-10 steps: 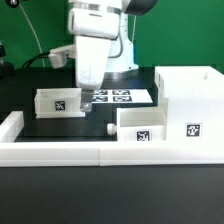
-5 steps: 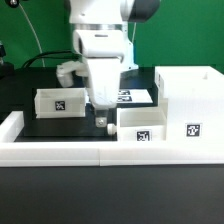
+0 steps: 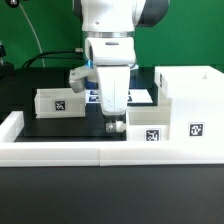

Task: Assemble drawer

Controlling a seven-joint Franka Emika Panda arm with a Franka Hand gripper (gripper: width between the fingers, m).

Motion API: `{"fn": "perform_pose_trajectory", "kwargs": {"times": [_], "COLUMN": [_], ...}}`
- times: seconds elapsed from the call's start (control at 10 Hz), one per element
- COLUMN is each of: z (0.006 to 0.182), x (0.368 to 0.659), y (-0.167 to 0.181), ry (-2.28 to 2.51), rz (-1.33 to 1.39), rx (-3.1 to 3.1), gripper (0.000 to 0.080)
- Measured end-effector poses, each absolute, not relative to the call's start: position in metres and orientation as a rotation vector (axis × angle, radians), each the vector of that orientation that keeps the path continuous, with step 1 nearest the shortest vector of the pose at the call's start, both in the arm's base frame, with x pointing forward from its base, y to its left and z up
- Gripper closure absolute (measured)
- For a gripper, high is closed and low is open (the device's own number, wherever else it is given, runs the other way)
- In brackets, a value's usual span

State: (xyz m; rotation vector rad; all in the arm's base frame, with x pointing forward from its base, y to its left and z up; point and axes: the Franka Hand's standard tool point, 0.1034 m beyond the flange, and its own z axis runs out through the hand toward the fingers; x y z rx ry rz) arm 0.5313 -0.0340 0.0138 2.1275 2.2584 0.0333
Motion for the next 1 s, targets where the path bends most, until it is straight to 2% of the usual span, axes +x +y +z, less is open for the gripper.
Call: {"fn": "perform_pose_trajectory", "kwargs": {"times": [1.0], "z": [0.020], "x": [0.542], "y": [0.023], "ry": [2.188], "rz": [0.063], "rx": [2.205], "gripper": [0.0150]}}
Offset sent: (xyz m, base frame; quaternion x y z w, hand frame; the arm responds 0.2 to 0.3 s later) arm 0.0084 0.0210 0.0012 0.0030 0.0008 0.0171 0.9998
